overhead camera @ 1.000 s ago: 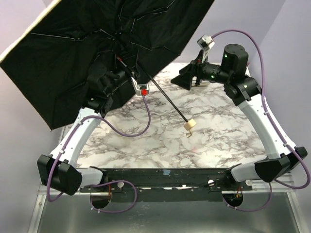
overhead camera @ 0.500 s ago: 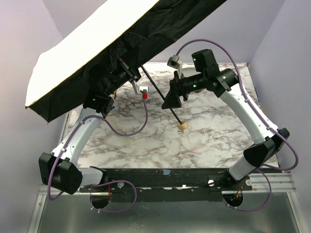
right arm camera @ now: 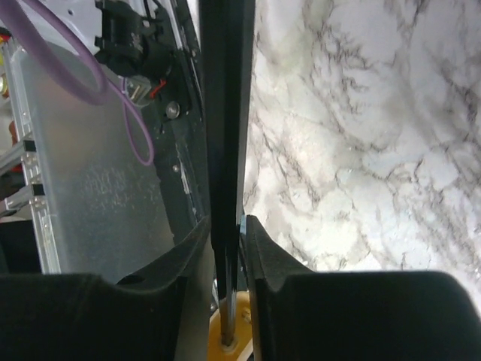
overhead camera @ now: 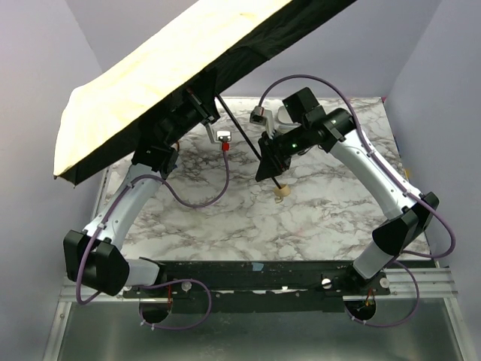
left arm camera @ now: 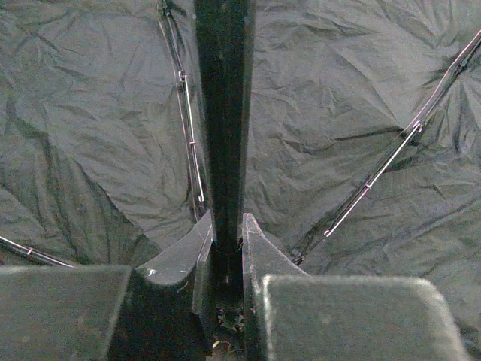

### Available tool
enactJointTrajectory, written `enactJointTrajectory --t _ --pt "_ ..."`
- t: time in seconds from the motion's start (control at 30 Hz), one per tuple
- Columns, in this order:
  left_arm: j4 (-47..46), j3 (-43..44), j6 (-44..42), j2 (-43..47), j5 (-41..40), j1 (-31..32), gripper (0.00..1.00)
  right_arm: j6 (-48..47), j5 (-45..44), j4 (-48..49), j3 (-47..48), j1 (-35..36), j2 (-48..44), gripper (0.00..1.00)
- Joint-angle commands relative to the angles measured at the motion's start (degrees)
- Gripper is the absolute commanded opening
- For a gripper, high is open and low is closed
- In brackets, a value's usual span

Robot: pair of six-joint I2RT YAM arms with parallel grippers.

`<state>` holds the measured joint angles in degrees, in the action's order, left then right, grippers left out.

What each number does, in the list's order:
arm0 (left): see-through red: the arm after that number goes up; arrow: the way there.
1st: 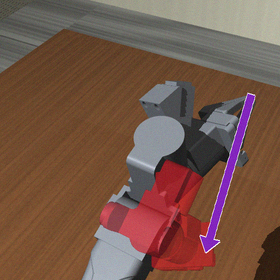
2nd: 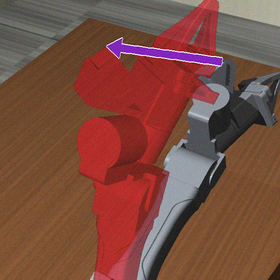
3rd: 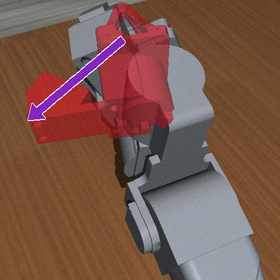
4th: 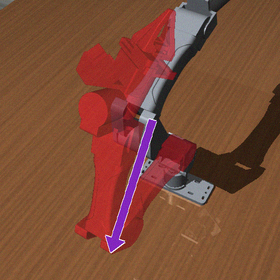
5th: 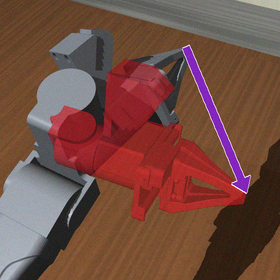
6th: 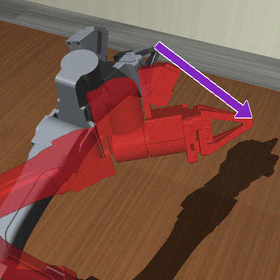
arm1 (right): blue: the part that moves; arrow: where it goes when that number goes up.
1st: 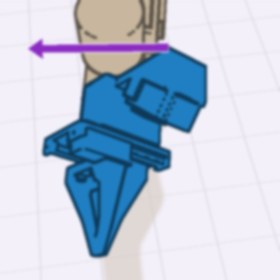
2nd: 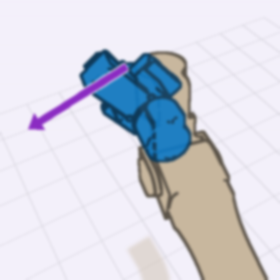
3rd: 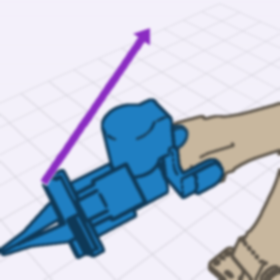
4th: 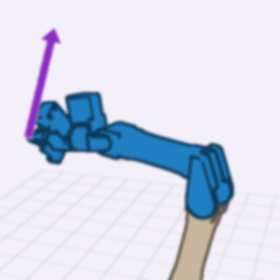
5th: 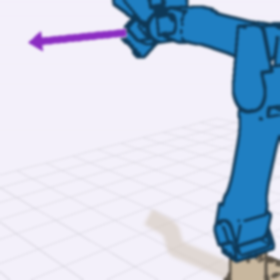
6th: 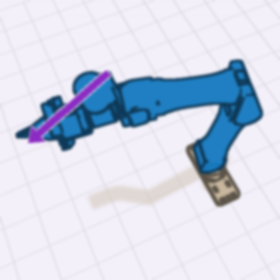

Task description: Open the umbrella

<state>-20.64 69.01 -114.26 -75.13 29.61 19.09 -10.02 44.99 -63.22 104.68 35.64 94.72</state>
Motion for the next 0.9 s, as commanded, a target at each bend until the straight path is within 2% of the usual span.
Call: enactJointTrajectory --t 0.0,0.2,0.33,0.43,0.57,0.7,0.87 --pt "-6.79 3.53 -1.22 -0.49 2.04 -0.19 0.0 -4.55 -1.51 -6.52 -3.24 0.37 0.33 0.24" --pt "-8.67 4.15 -0.74 -1.05 2.69 -0.28 0.0 -8.12 0.44 -9.82 -5.34 0.38 0.3 0.21" --pt "-9.15 4.54 -0.15 -1.41 2.49 -0.36 0.0 -9.79 1.91 -10.61 -5.88 0.38 0.34 0.06" --pt "-9.06 5.11 -0.25 -1.95 1.33 -0.54 0.02 -10.62 2.61 -11.86 -6.14 0.4 0.6 0.01" --pt "-10.29 6.17 -0.01 -3.29 -1.1 -1.32 0.06 -11.52 2.58 -12.8 -6.83 0.37 0.01 0.0" --pt "-10.63 7.82 0.62 -4.27 -2.28 -2.76 0.19 -12.39 2.69 -14.35 -6.95 0.39 -0.47 0.0" --pt "-10.78 9.79 0.71 -5.74 -3.72 -5.24 0.22 -13.17 2.73 -15.81 -7.77 0.49 -1.65 0.0"
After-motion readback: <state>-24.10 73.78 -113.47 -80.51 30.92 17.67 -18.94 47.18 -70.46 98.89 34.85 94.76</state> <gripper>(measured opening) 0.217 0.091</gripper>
